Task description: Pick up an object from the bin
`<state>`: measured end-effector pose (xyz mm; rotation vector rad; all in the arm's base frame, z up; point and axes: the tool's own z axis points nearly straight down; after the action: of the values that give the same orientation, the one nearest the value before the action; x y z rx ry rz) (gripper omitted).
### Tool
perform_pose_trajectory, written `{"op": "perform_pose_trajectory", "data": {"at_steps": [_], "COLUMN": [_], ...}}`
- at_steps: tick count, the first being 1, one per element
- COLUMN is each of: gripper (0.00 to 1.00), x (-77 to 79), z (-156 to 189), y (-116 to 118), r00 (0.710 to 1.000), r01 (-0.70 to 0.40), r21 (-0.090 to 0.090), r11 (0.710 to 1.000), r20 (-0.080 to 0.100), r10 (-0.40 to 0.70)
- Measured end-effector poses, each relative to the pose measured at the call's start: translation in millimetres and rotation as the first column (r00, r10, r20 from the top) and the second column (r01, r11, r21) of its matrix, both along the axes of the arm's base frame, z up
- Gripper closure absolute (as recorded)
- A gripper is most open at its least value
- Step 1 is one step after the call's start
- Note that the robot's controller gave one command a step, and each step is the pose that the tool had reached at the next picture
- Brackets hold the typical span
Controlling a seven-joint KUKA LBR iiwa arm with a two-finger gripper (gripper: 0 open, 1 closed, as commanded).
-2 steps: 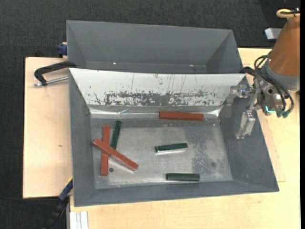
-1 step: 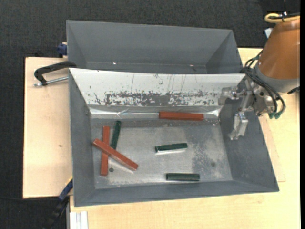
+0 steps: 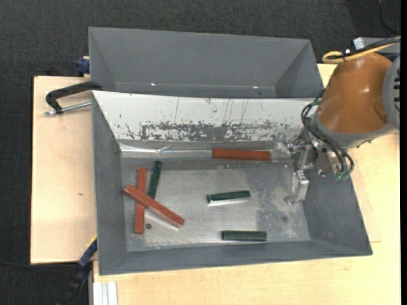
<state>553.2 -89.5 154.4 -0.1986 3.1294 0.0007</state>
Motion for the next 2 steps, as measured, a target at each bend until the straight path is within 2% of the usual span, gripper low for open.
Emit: {"op": "perform_pose_trajectory", "data": {"at_steps": [1, 2], "gripper": [0.00, 0.00], "x": [-10.9, -10.2], "z": [-30.6, -33.8], "y": [13.8, 18.4], "r00": [0.988, 0.991], "r01": [0.152, 0.134], "r21": [0.001, 0.000], "r11": [0.988, 0.991], "r20": [-0.010, -0.007], "r10": [-0.152, -0.134]}}
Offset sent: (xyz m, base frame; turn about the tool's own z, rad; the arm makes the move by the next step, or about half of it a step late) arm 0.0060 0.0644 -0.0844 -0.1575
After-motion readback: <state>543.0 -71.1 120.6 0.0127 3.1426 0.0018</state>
